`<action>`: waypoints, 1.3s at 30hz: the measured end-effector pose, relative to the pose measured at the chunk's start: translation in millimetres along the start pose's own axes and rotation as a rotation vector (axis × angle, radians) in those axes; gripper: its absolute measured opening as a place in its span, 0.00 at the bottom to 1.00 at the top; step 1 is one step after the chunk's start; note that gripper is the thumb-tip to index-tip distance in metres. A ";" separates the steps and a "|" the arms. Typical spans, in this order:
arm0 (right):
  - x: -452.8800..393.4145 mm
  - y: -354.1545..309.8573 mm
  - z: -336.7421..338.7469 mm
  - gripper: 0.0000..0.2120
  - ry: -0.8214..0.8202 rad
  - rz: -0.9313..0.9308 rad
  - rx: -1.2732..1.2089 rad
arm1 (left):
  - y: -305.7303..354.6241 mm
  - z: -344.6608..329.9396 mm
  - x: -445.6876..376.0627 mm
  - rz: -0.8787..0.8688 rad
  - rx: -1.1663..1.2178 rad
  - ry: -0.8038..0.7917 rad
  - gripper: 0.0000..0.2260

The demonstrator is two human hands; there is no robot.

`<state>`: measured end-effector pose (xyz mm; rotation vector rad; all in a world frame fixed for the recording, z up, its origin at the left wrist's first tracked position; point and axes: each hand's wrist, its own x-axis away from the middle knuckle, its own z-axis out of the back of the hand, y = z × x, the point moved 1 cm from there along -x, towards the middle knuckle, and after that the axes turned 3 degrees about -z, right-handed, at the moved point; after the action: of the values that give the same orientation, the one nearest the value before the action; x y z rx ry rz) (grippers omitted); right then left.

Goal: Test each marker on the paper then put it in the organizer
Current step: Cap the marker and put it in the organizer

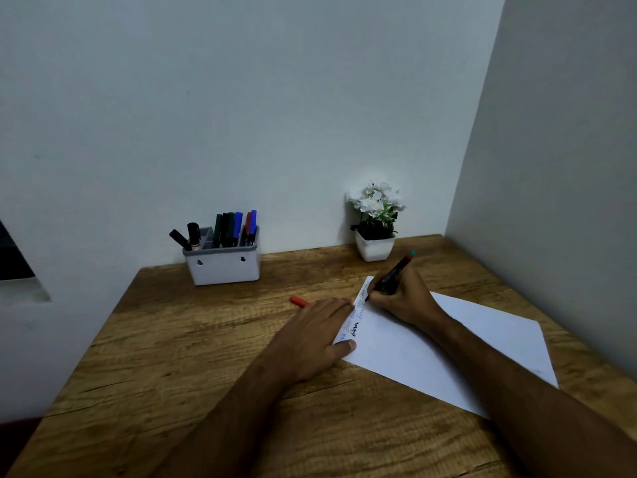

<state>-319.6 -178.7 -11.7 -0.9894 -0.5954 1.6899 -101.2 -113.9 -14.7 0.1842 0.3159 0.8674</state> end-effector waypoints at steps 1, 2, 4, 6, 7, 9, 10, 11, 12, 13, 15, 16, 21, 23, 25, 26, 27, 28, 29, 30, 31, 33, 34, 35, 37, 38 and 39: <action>0.0 -0.1 0.0 0.03 -0.005 0.002 -0.002 | 0.4 0.5 0.1 -0.002 0.004 0.006 0.30; 0.1 -0.2 0.2 0.03 -0.004 -0.003 -0.002 | 0.9 0.8 0.1 -0.003 0.005 0.008 0.29; -0.3 0.3 0.4 0.03 0.004 -0.018 -0.004 | 1.2 0.9 0.4 -0.007 -0.003 0.009 0.29; -1.2 0.8 -0.1 0.03 0.003 -0.024 0.001 | 0.0 0.2 0.4 -0.013 -0.008 0.017 0.30; -1.2 0.6 -0.2 0.03 -0.002 -0.025 0.000 | -0.6 -0.2 0.5 -0.016 -0.009 0.022 0.29; -1.5 1.1 -0.2 0.04 0.002 -0.023 0.001 | -1.3 -0.7 0.5 -0.019 -0.014 0.030 0.29; -1.9 1.6 -0.2 0.05 0.010 -0.024 0.005 | -1.0 -0.8 0.7 -0.021 -0.017 0.030 0.29; -2.4 2.8 -0.1 0.05 0.017 -0.028 0.008 | -0.7 -0.9 0.8 -0.022 -0.020 0.028 0.29; -3.0 3.5 -0.3 0.05 0.021 -0.032 0.007 | -0.7 -0.7 0.9 -0.022 -0.020 0.027 0.29; -3.6 4.1 -0.6 0.05 0.021 -0.037 0.003 | -0.9 -0.6 0.9 -0.021 -0.017 0.030 0.29; -4.2 5.1 -1.1 0.05 0.023 -0.046 -0.002 | -0.6 -0.3 0.6 -0.023 -0.014 0.034 0.29; -4.2 5.4 -1.0 0.05 0.030 -0.047 0.001 | 0.1 0.3 0.7 -0.024 -0.016 0.033 0.29; -2.9 3.9 -0.1 0.05 0.042 -0.038 -0.002 | 0.3 0.8 1.3 -0.026 -0.016 0.041 0.29; -2.4 2.5 0.3 0.05 0.037 -0.037 0.004 | -0.1 -0.5 0.7 -0.027 -0.025 0.040 0.29; -2.4 2.1 0.5 0.04 0.041 -0.044 0.003 | -0.4 -1.0 0.7 -0.024 -0.025 0.032 0.30; -2.7 1.9 0.3 0.04 0.043 -0.042 0.004 | -0.9 -1.2 0.6 -0.022 -0.022 0.030 0.30; -2.9 2.2 0.2 0.04 0.044 -0.036 0.007 | -1.2 -1.5 0.4 -0.019 -0.017 0.028 0.30; -3.3 2.8 0.2 0.04 0.047 -0.031 0.011 | -1.2 -1.4 0.6 -0.018 -0.013 0.028 0.30; -3.8 3.1 0.0 0.04 0.051 -0.028 0.015 | -1.6 -1.5 0.8 -0.019 -0.013 0.031 0.30; -3.9 3.7 0.0 0.04 0.057 -0.030 0.020 | -1.6 -1.3 1.0 -0.021 -0.012 0.032 0.30; -3.7 4.1 0.1 0.04 0.065 -0.034 0.025 | -1.4 -1.2 1.4 -0.020 -0.008 0.029 0.30; -3.5 3.5 0.6 0.03 0.082 -0.040 0.025 | -0.6 -0.5 1.7 -0.019 -0.008 0.025 0.30; -3.3 2.8 0.7 0.03 0.086 -0.045 0.021 | -0.3 -0.2 1.8 -0.019 -0.010 0.020 0.31; -3.0 1.7 0.9 0.02 0.087 -0.051 0.016 | 0.0 0.0 1.7 -0.019 -0.011 0.019 0.31; -2.5 -0.1 0.6 0.02 0.090 -0.060 0.013 | 0.4 0.6 1.8 -0.020 -0.007 0.025 0.30; -2.2 -1.0 0.5 0.02 0.093 -0.061 0.015 | 1.0 1.2 1.8 -0.024 -0.005 0.033 0.30; -2.0 -2.1 -0.1 0.03 0.096 -0.063 0.013 | 1.2 1.4 2.1 -0.028 -0.003 0.042 0.29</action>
<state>-318.2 -179.9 -9.5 -1.0259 -0.5466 1.5800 -100.2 -111.6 -13.4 0.1588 0.3560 0.8444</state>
